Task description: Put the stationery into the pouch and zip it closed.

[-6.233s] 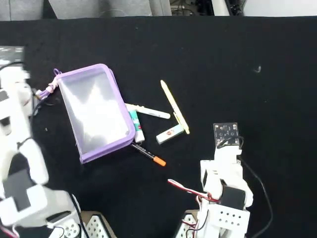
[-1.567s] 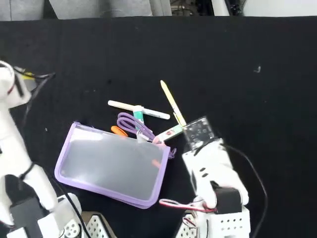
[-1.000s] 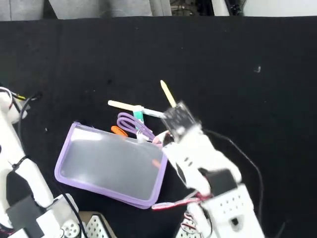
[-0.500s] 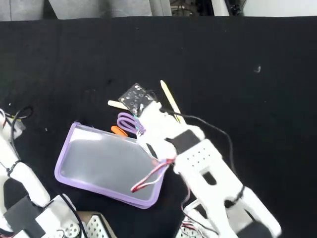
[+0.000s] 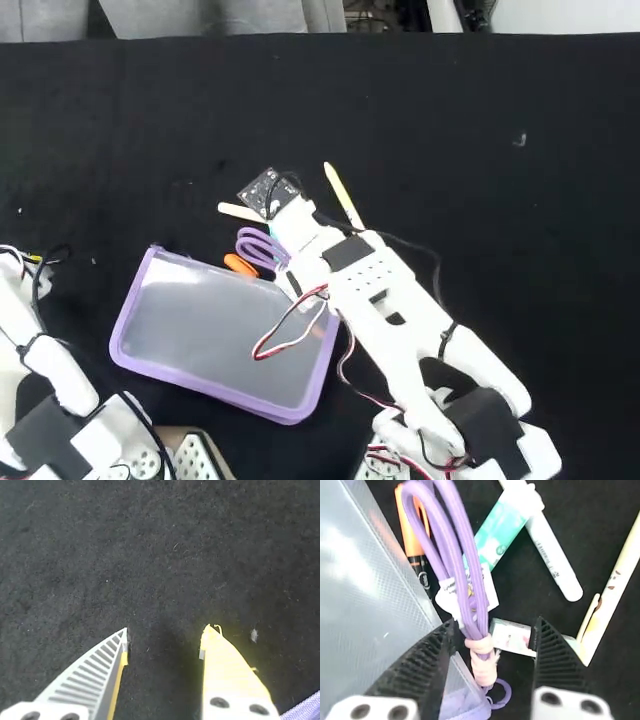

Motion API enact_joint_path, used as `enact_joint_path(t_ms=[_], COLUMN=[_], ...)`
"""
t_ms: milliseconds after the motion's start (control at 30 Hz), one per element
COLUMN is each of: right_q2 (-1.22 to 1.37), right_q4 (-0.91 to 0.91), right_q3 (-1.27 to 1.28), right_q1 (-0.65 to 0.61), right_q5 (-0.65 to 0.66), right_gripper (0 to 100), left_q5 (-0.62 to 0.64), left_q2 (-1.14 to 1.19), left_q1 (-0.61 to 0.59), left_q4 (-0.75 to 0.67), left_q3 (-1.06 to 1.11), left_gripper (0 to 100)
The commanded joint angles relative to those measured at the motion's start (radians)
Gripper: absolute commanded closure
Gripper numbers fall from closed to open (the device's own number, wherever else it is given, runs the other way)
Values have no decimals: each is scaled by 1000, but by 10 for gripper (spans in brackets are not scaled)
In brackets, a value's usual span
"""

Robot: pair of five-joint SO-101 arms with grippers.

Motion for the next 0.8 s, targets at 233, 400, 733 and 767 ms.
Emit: enact_joint_path(t_ms=[233, 400, 733, 767], right_q2=[108, 110, 111, 111], right_q4=[89, 143, 172, 172], right_q3=[-108, -117, -122, -122], right_q1=[23, -25, 15, 15], right_q5=[6, 6, 6, 6], right_gripper=[766, 766, 924, 926], left_q5=[12, 12, 12, 12], left_q2=[-18, -20, -18, -18], left_q1=[1, 1, 1, 1], left_q4=[-17, -25, -17, -17], left_q3=[-5, 15, 16, 16], left_gripper=[765, 765, 765, 765])
